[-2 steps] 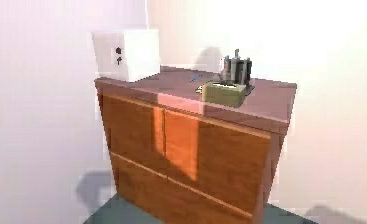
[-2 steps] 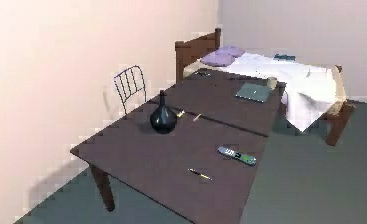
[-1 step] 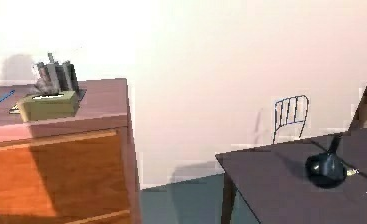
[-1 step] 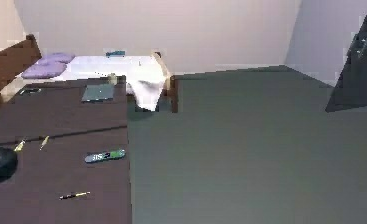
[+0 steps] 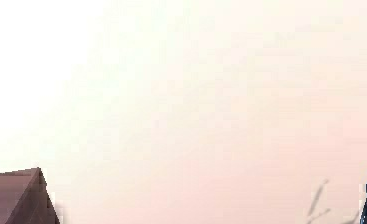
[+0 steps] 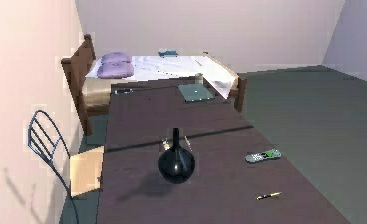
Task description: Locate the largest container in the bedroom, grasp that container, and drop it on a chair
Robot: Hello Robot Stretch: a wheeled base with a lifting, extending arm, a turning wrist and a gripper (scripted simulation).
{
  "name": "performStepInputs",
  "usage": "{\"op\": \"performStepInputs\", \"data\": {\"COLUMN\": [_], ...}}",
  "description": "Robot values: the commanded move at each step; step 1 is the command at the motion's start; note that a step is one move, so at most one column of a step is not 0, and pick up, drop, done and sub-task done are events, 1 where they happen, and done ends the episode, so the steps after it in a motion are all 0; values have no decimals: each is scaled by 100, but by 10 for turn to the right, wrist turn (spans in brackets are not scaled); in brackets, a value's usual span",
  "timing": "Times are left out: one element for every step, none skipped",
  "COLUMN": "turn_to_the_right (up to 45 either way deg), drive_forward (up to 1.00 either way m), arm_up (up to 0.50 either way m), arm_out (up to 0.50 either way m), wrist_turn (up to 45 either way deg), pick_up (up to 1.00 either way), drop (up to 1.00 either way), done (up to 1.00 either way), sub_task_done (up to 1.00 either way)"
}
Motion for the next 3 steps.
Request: {"op": "performStepInputs", "data": {"turn_to_the_right": [0, 0, 0], "drive_forward": [0, 0, 0], "arm_up": [50, 30, 0], "arm_out": [0, 0, 32], "wrist_turn": [0, 0, 0], "pick_up": [0, 0, 0], "drop": [0, 0, 0], "done": [0, 0, 0], "sub_task_done": [0, 0, 0]}}
